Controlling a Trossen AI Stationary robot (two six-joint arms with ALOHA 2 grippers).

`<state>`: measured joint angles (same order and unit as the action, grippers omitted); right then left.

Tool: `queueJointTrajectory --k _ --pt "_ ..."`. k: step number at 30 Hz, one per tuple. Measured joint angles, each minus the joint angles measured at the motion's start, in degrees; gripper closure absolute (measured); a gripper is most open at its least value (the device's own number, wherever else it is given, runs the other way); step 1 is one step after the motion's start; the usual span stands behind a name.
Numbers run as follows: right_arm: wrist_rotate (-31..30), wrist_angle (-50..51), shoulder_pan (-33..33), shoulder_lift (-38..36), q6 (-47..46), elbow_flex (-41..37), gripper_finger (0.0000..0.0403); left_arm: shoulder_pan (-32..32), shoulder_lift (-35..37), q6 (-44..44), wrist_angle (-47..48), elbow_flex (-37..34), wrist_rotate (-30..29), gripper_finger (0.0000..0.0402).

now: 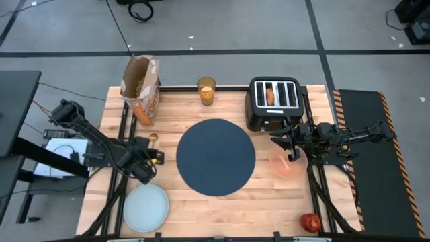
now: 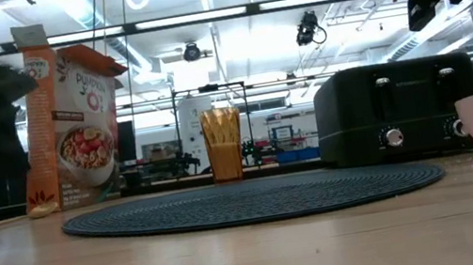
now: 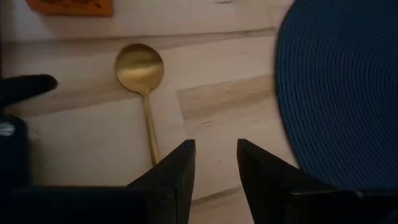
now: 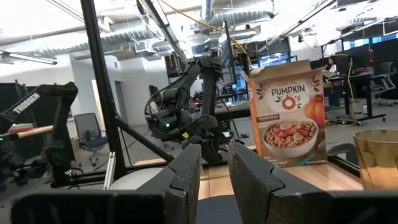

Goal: Arrange a breakfast setting
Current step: Put the spoon on the right side of the placemat

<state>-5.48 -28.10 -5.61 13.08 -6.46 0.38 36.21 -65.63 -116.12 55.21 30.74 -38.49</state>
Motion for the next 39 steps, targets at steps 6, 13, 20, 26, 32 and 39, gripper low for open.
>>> queueJointTrajectory --k 6,13,20,26,32,39 --pt "-0.3 0.0 0.0 0.0 0.0 0.0 0.0311 -2.8 0.0 -0.2 -5.7 -4.7 2.9 0.0267" --pt "-1.1 -0.1 0.0 0.0 0.0 0.0 0.0311 -5.9 0.0 4.5 -11.7 -6.1 2.7 0.0197" --pt "-1.1 -0.1 0.0 0.0 0.0 0.0 0.0311 -9.5 -5.3 16.6 -18.3 2.8 3.5 0.0185" --pt "-1.1 0.1 0.1 0.0 0.0 0.0 0.0311 -12.1 -19.5 16.1 -1.9 13.9 8.1 0.0185" --pt "-1.1 1.2 0.1 0.0 -1.4 0.0 0.0311 -11.9 -21.7 3.9 3.2 11.6 7.6 0.0186" --pt "-0.9 2.2 0.1 0.3 -2.4 0.0 0.0311 -10.2 -19.9 -11.7 2.6 3.7 4.8 0.0186"
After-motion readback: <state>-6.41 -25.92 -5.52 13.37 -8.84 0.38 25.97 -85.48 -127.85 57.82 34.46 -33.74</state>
